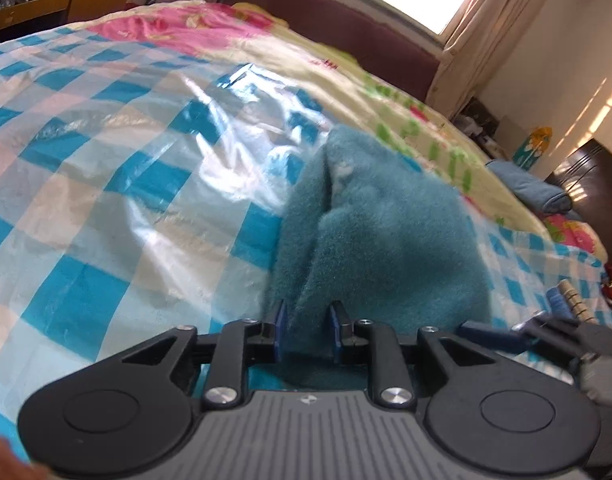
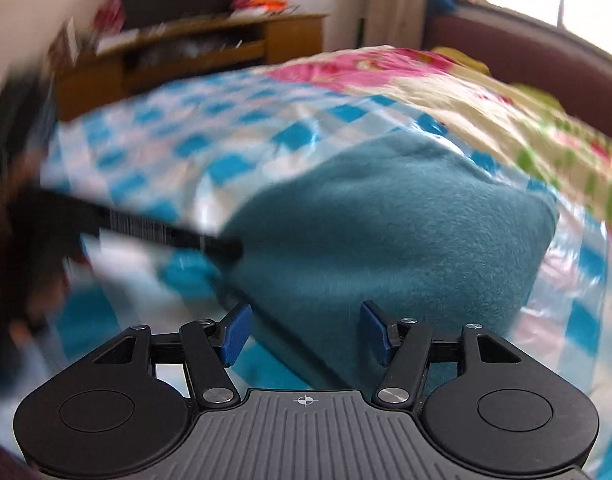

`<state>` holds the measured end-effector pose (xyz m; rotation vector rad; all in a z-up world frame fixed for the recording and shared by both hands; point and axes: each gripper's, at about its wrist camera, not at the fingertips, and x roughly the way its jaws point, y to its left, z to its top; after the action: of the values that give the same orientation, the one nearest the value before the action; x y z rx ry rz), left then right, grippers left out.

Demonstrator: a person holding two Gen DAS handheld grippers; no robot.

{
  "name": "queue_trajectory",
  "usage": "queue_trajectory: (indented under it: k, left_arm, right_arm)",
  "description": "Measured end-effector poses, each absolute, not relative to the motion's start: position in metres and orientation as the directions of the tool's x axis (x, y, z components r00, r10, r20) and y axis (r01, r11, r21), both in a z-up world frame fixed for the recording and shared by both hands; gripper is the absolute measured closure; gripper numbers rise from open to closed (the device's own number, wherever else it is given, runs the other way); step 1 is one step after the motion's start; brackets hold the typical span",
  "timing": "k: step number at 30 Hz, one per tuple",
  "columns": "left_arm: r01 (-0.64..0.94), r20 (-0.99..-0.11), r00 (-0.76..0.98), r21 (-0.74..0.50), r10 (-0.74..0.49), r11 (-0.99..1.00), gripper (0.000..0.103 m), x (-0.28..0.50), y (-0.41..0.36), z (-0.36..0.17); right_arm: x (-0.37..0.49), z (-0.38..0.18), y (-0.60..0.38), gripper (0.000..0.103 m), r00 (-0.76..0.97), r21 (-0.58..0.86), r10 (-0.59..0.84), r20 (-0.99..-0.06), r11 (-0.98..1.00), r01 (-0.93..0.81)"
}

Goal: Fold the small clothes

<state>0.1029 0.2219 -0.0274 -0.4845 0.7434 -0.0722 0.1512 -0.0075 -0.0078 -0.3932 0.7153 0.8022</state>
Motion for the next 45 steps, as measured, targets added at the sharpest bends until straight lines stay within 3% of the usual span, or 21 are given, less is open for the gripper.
queue_trajectory:
  k: [3,8,9,10,13,17,20,24,27,32,33,34,36,40,42,45]
  left_arm:
    - [-0.084,-0.619,0.749,-0.445,-0.238,0.892,0.062,0.107,0.219,-0.024]
    - [-0.071,-0.63,0.758,-0.337,-0.169,0.939,0.062,0.118,0.2,-0.018]
    - [-0.086,-0.646,0.751,-0.306,-0.14,0.948,0.075,0.122,0.198,-0.018]
    - [-0.092,-0.655,0.742,-0.311,-0.143,0.946,0.08,0.125,0.199,-0.02]
    - [-0.101,-0.644,0.749,-0.344,-0.156,0.933,0.085,0.121,0.203,-0.018]
    - [-0.102,-0.6,0.79,-0.332,-0.127,0.938,0.086,0.091,0.201,-0.004]
    - [-0.154,-0.663,0.738,-0.346,-0.125,0.926,0.086,0.095,0.204,-0.031]
    - [-0.169,-0.669,0.732,-0.359,-0.127,0.918,0.086,0.096,0.206,-0.039]
    - [-0.155,-0.67,0.733,-0.337,-0.12,0.929,0.086,0.097,0.203,-0.04]
    - [-0.162,-0.648,0.752,-0.36,-0.121,0.919,0.086,0.091,0.204,-0.043]
    - [-0.163,-0.644,0.755,-0.366,-0.123,0.916,0.086,0.09,0.204,-0.044]
    - [-0.162,-0.639,0.759,-0.369,-0.124,0.915,0.086,0.089,0.204,-0.045]
    - [-0.158,-0.631,0.766,-0.371,-0.124,0.915,0.086,0.087,0.204,-0.046]
    - [-0.152,-0.617,0.776,-0.386,-0.133,0.91,0.086,0.085,0.205,-0.047]
    - [-0.149,-0.608,0.781,-0.404,-0.143,0.903,0.086,0.083,0.208,-0.048]
    - [-0.145,-0.592,0.791,-0.429,-0.156,0.891,0.086,0.08,0.212,-0.048]
  right_arm:
    - [0.147,-0.019,0.0,0.043,0.508,-0.135,0.48,-0.715,0.618,-0.774]
    - [0.139,-0.036,0.015,0.045,0.571,-0.292,0.434,-0.697,0.556,-0.779]
    - [0.138,-0.037,0.016,0.051,0.592,-0.322,0.423,-0.686,0.554,-0.768]
    - [0.139,-0.039,0.018,0.066,0.607,-0.339,0.407,-0.683,0.559,-0.757]
    - [0.151,-0.035,0.014,0.086,0.586,-0.267,0.406,-0.701,0.613,-0.744]
    - [0.138,-0.015,0.005,0.088,0.578,-0.206,0.454,-0.678,0.637,-0.742]
    - [0.131,-0.016,-0.001,0.103,0.55,-0.161,0.478,-0.685,0.638,-0.753]
    - [0.143,-0.043,0.004,0.103,0.491,-0.11,0.441,-0.752,0.65,-0.752]
    - [0.143,-0.02,-0.012,0.101,0.439,0.026,0.533,-0.723,0.657,-0.754]
    - [0.176,0.024,-0.024,0.069,0.443,0.179,0.613,-0.654,0.695,-0.697]
    - [0.189,0.029,-0.02,0.056,0.461,0.198,0.611,-0.644,0.715,-0.671]
    - [0.199,0.033,-0.013,0.036,0.488,0.2,0.599,-0.635,0.737,-0.645]
    - [0.224,0.034,0.007,0.024,0.54,0.183,0.557,-0.631,0.783,-0.594]
    - [0.267,0.025,0.049,0.025,0.503,0.263,0.515,-0.695,0.832,-0.488]
    - [0.276,0.014,0.075,0.028,0.536,0.173,0.433,-0.725,0.868,-0.466]
    - [0.276,-0.001,0.095,0.06,0.585,0.024,0.334,-0.739,0.881,-0.472]
